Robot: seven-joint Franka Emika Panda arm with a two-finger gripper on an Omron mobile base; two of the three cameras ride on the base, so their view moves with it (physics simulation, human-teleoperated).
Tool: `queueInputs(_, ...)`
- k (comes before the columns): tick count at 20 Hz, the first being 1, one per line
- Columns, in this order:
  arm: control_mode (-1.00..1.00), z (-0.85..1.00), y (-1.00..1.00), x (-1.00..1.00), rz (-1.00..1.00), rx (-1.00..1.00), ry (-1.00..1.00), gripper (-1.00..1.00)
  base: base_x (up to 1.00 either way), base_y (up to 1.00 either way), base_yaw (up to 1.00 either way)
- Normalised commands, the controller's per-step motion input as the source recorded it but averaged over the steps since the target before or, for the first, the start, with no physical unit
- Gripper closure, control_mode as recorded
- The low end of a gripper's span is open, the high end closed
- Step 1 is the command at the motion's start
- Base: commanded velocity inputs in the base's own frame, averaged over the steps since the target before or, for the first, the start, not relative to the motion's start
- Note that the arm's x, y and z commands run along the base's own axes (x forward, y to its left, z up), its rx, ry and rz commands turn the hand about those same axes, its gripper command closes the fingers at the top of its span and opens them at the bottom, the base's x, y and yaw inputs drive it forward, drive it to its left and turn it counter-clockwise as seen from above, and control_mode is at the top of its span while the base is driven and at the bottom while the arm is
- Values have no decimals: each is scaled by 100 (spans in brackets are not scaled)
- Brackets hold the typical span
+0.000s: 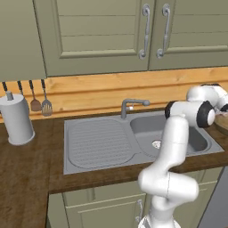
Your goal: Pick the garlic from the sink and place it in the bowl. Then pick the bowl and place it in the microwave. Then close the microwave door and press the start button.
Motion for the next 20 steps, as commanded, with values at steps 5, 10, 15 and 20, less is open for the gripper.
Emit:
queueInputs(5,-100,-26,-59,8,-5,0,5,100,0,0,0)
queueInputs(10,-100,-61,-10,-8,-7,0,1,-100,0,0,0)
queueInputs(15,-100,-36,0,0,-6,0,0,-100,0,0,0)
queueInputs(20,-100,24,23,-21,-4,0,-1,-100,0,0,0)
